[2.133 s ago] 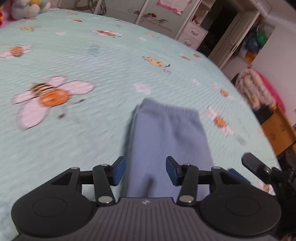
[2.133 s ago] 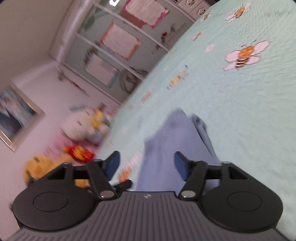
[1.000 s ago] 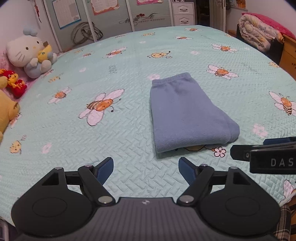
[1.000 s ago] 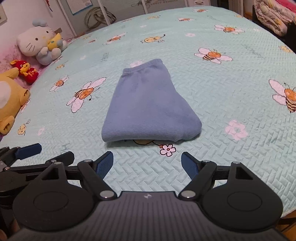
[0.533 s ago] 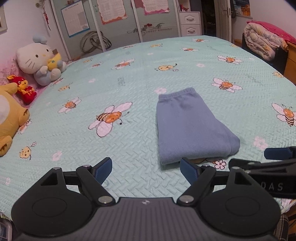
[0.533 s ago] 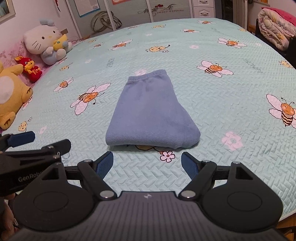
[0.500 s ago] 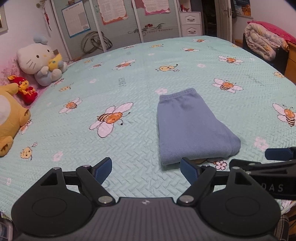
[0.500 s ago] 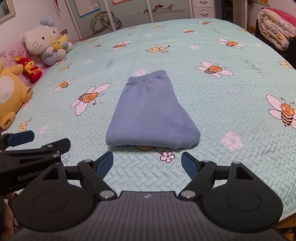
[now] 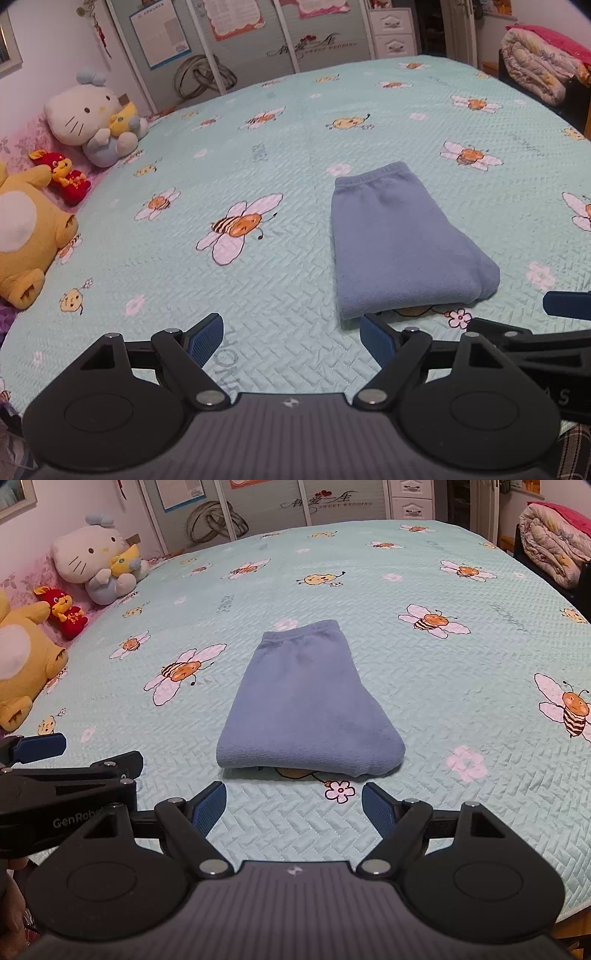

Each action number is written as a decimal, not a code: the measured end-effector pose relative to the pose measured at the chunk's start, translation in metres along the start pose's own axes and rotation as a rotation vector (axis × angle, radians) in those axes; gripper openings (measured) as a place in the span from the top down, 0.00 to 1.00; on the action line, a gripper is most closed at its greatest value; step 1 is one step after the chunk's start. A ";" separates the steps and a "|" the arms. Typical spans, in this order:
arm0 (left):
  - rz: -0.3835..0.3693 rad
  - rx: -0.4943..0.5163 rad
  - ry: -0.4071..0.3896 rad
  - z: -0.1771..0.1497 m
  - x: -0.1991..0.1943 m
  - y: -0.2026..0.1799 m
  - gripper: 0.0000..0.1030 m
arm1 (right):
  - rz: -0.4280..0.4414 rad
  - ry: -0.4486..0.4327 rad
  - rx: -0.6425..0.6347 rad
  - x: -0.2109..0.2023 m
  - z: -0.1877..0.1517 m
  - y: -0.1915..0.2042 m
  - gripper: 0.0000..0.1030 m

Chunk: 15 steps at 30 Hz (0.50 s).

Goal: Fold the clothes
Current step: 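Withdraw both open tools from the folded sweater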

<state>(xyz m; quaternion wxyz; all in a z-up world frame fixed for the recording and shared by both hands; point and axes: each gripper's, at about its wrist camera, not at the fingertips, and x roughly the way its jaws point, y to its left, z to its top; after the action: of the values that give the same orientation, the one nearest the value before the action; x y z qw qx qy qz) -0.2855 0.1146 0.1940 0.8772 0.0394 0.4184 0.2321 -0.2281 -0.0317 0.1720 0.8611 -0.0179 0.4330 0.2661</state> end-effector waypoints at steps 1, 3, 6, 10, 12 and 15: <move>0.003 0.002 -0.001 0.000 0.000 0.000 0.18 | 0.000 0.001 -0.002 0.000 0.000 0.000 0.22; 0.003 0.002 0.002 0.000 0.001 0.000 0.18 | -0.002 0.002 -0.001 0.001 0.000 0.001 0.22; -0.013 -0.011 0.029 0.000 0.004 0.000 0.18 | -0.003 0.007 0.001 0.002 -0.001 0.001 0.22; -0.048 -0.039 0.089 -0.002 0.012 0.003 0.18 | -0.003 0.022 0.008 0.006 -0.003 -0.001 0.22; -0.060 -0.051 0.111 -0.003 0.015 0.003 0.18 | -0.002 0.031 0.011 0.008 -0.004 -0.002 0.22; -0.066 -0.060 0.139 -0.004 0.019 0.002 0.18 | -0.006 0.039 0.012 0.010 -0.006 -0.003 0.22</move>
<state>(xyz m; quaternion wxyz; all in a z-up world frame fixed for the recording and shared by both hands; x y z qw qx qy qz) -0.2791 0.1243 0.1777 0.8539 -0.0168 0.4723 0.2177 -0.2262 -0.0308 0.1600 0.8532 -0.0193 0.4514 0.2606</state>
